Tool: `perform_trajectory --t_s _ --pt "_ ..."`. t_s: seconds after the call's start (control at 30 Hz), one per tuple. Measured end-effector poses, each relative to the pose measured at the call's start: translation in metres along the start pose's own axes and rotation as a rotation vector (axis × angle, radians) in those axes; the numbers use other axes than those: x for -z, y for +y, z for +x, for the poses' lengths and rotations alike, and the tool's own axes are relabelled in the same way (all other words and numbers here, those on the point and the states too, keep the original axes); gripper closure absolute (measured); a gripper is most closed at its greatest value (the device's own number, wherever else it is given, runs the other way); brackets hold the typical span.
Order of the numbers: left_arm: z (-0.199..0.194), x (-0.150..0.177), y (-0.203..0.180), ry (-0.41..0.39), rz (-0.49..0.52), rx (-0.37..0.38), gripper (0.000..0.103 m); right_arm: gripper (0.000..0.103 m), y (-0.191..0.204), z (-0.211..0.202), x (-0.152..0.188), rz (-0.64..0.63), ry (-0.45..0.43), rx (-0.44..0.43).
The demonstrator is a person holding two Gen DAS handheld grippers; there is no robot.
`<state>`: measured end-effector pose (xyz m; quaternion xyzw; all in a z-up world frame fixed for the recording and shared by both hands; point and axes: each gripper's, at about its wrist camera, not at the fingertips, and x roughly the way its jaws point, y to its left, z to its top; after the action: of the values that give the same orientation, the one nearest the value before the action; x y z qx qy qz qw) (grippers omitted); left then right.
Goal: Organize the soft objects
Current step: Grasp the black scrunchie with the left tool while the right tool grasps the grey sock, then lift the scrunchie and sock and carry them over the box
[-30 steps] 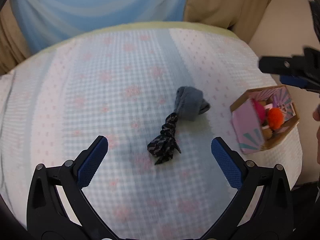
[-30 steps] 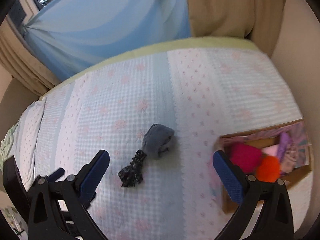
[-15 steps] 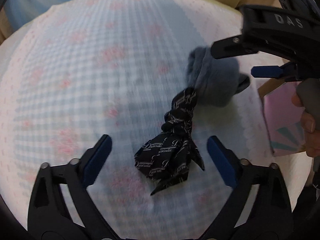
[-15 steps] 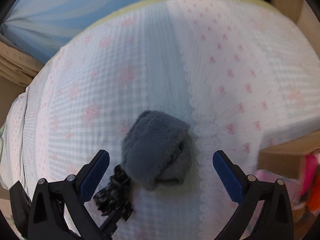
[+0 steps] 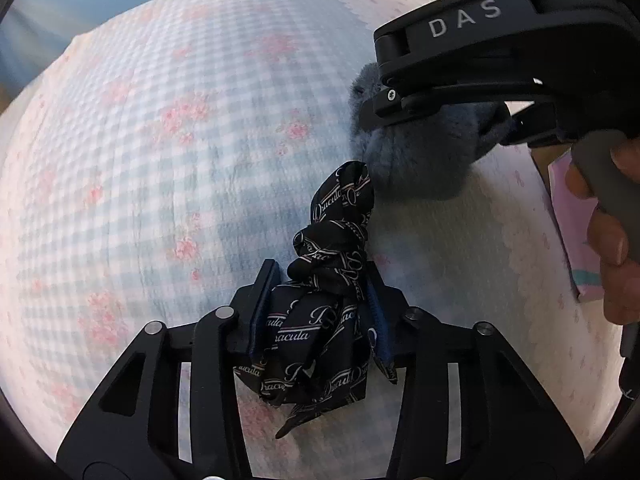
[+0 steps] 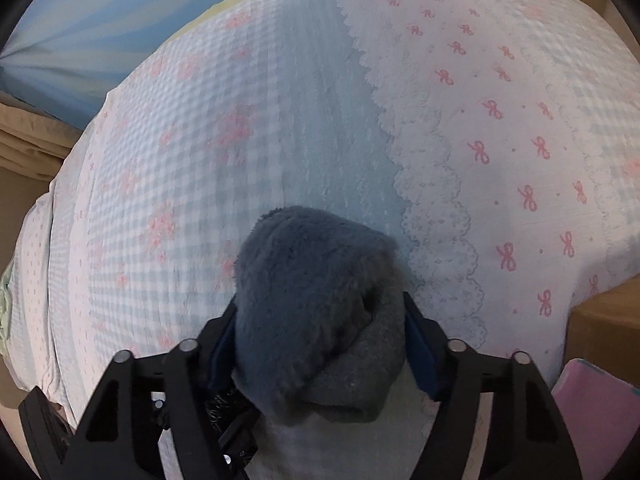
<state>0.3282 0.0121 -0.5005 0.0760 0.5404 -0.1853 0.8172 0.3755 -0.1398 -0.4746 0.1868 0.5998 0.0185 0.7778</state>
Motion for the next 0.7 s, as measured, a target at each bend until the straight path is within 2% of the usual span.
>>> perform_trajectory --t_s 0.2,0.4,0.63,0.7 --pt "-0.005 0.000 0.002 -0.002 -0.003 -0.004 0.070 0.052 0.001 -0.009 -0.001 -0.008 -0.013 0.003" --pt "-0.025 -0.001 0.012 -0.031 -0.019 -0.015 0.070 0.055 0.008 -0.033 0.001 -0.033 -0.051 -0.002" --pt "-0.076 -0.007 0.021 -0.093 -0.064 -0.022 0.070 0.055 0.026 -0.086 0.009 -0.078 -0.119 -0.017" --pt "-0.096 -0.008 0.023 -0.116 -0.060 -0.028 0.070 0.055 0.031 -0.111 0.016 -0.095 -0.145 -0.019"
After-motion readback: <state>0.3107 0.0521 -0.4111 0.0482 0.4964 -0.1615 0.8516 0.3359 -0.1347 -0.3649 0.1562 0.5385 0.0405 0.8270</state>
